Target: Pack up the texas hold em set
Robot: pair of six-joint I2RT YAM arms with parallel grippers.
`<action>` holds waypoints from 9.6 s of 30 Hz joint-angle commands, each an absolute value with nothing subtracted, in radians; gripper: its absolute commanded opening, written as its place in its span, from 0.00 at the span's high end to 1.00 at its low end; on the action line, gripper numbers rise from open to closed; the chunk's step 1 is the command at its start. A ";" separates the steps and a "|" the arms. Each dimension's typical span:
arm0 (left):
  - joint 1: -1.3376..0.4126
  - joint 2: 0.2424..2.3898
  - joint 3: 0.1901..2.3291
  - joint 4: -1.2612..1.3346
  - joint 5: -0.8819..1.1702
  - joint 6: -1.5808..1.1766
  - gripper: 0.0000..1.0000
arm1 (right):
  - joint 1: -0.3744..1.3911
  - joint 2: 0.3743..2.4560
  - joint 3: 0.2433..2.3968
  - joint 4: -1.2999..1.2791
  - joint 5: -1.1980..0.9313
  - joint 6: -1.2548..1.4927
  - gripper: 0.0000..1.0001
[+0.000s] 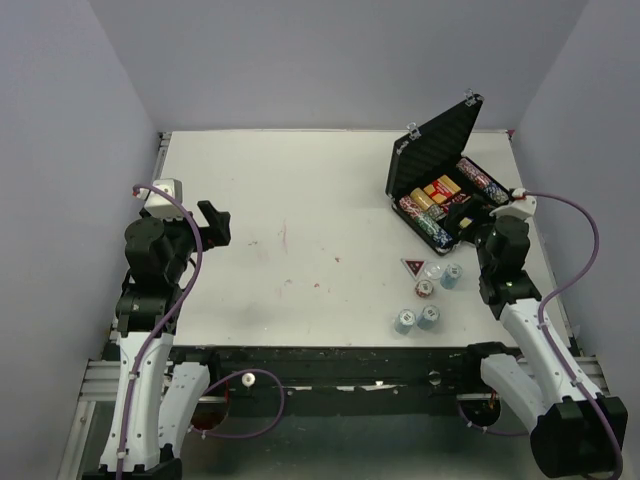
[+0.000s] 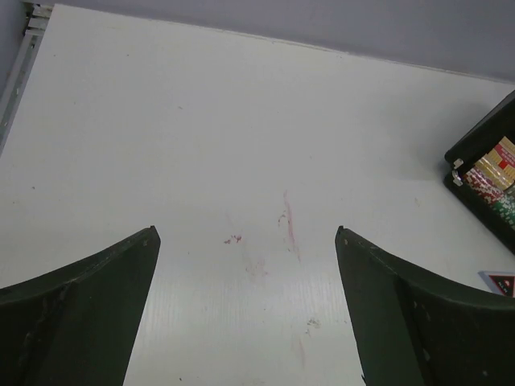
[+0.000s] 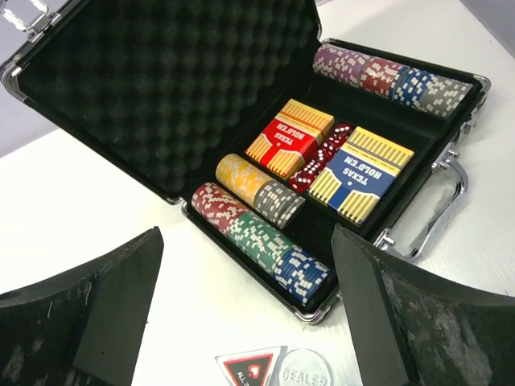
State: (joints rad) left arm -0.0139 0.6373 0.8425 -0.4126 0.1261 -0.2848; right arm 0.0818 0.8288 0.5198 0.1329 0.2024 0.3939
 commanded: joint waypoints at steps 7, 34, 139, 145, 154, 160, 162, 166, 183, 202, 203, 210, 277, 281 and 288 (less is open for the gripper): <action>-0.009 0.618 0.853 -0.402 0.092 -0.298 0.01 | 0.080 0.850 0.569 0.088 0.166 0.405 0.07; -0.009 0.664 0.870 -0.400 0.092 -0.268 0.01 | 0.086 1.011 0.738 -0.613 -0.071 0.525 0.18; -0.009 0.689 0.861 -0.396 0.095 -0.267 0.01 | -0.192 1.805 1.135 0.433 -0.124 0.641 0.99; -0.009 0.689 0.859 -0.394 0.098 -0.267 0.01 | -0.192 1.868 1.173 0.436 -0.134 0.644 0.99; -0.009 0.690 0.857 -0.394 0.101 -0.267 0.01 | -0.192 1.928 1.196 0.433 -0.115 0.609 0.99; -0.009 0.692 0.857 -0.394 0.101 -0.265 0.01 | -0.192 1.960 1.212 0.425 -0.117 0.595 0.99; -0.009 0.690 0.857 -0.394 0.101 -0.265 0.01 | -0.192 1.971 1.216 0.431 -0.123 0.591 0.99; -0.009 0.693 0.857 -0.394 0.101 -0.265 0.01 | -0.193 1.993 1.238 0.402 -0.117 0.581 0.99; -0.009 0.684 0.856 -0.393 0.103 -0.265 0.01 | -0.192 1.938 1.292 0.250 0.038 0.477 0.27; -0.009 0.678 0.853 -0.391 0.104 -0.267 0.01 | -0.192 1.894 1.305 0.055 0.077 0.462 0.18; -0.009 0.677 0.856 -0.390 0.103 -0.267 0.01 | -0.193 1.905 1.315 0.037 0.083 0.468 0.19; -0.009 0.675 0.853 -0.391 0.101 -0.267 0.01 | -0.206 1.936 1.313 0.009 0.045 0.521 0.26; -0.009 0.695 0.851 -0.387 0.106 -0.265 0.01 | -0.215 2.079 1.295 0.235 -0.170 0.666 0.36; -0.009 0.695 0.851 -0.388 0.107 -0.265 0.01 | -0.215 2.005 1.246 0.230 -0.149 0.591 0.23; -0.009 0.692 0.851 -0.385 0.113 -0.268 0.01 | -0.216 1.838 1.163 0.192 -0.037 0.486 0.16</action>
